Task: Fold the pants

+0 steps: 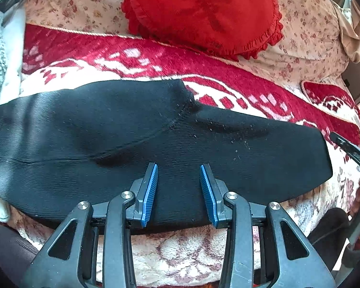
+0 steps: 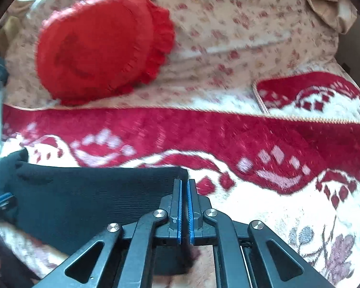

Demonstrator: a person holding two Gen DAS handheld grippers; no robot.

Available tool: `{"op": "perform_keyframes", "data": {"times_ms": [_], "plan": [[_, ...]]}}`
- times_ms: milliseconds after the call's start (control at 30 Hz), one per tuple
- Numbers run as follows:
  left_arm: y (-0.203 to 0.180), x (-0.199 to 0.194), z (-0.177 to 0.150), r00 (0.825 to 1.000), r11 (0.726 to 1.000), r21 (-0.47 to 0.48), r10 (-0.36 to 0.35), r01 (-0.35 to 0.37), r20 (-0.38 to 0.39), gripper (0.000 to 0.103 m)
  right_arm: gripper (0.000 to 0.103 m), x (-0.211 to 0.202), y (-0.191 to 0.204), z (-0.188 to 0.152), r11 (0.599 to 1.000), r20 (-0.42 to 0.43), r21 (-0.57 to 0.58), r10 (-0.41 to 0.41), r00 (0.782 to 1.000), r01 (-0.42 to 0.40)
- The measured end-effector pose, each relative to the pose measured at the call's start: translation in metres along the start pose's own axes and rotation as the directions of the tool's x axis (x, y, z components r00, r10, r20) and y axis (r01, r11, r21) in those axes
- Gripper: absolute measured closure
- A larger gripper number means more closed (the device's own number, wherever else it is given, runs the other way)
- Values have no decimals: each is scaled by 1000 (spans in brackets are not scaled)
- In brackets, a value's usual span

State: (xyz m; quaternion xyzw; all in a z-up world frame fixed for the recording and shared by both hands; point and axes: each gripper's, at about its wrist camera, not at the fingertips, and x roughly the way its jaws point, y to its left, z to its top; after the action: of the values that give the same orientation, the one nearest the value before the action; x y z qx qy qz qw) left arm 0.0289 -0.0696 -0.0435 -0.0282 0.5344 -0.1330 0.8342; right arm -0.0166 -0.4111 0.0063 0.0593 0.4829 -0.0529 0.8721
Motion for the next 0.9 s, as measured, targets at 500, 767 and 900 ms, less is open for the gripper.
{"op": "perform_keyframes", "data": {"times_ms": [500, 767, 900], "plan": [[-10, 5, -12, 997, 996, 33, 83, -83, 5, 38, 79, 29, 65, -22, 964, -119, -37, 256, 959, -262], [-28, -12, -20, 998, 998, 33, 59, -59, 11, 38, 78, 6, 54, -17, 963, -93, -43, 262, 961, -267], [-45, -22, -28, 999, 998, 54, 34, -35, 15, 38, 77, 2, 46, -17, 966, -90, -30, 254, 963, -257]]}}
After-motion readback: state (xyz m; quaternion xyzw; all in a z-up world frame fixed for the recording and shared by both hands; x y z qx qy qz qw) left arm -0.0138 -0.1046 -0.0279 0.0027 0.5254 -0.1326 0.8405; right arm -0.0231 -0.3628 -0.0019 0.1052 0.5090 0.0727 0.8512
